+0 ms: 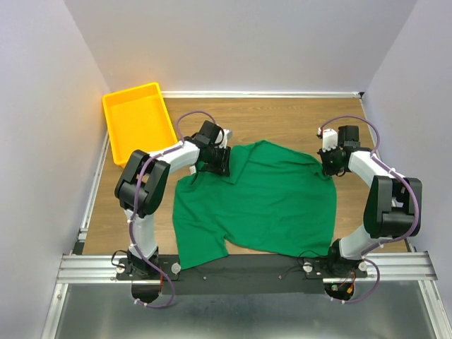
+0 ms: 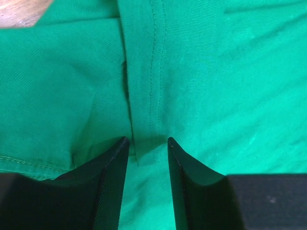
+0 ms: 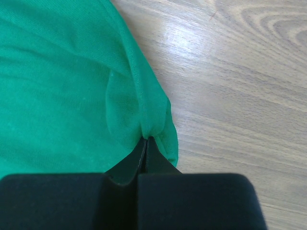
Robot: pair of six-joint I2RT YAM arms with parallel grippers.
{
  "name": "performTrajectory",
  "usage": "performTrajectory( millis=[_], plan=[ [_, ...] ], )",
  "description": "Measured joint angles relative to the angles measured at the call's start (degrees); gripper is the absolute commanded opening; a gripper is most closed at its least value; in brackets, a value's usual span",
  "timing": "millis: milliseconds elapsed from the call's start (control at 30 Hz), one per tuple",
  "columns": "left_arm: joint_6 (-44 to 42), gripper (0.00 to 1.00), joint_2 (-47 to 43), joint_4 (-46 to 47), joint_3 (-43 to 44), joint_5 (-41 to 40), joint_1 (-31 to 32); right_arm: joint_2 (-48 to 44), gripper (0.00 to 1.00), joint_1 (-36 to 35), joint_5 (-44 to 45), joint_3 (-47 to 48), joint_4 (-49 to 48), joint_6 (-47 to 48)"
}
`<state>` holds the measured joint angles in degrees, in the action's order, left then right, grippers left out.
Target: Fold and stack the t-shirts
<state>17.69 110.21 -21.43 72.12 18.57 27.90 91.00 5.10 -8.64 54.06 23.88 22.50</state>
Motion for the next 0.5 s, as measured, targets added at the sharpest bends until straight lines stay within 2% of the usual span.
performTrajectory(
  millis=[133,267,400,500],
  plan=[
    [-0.6,0.3,0.5,-0.9,0.6,0.0,0.0,0.1,0.01,0.0,0.0,0.0,0.0,0.0],
    [-0.7,0.1,0.8,-1.4,0.7,0.1,0.2,0.2,0.01,0.0,0.0,0.0,0.0,0.0],
    [-0.9,0.01,0.9,-1.9,1.2,0.1,0.4,0.2,0.01,0.0,0.0,0.1,0.0,0.0],
    [-0.9,0.0,0.9,-2.1,2.0,0.3,0.3,0.2,0.01,0.0,0.0,0.2,0.0,0.0]
  ],
)
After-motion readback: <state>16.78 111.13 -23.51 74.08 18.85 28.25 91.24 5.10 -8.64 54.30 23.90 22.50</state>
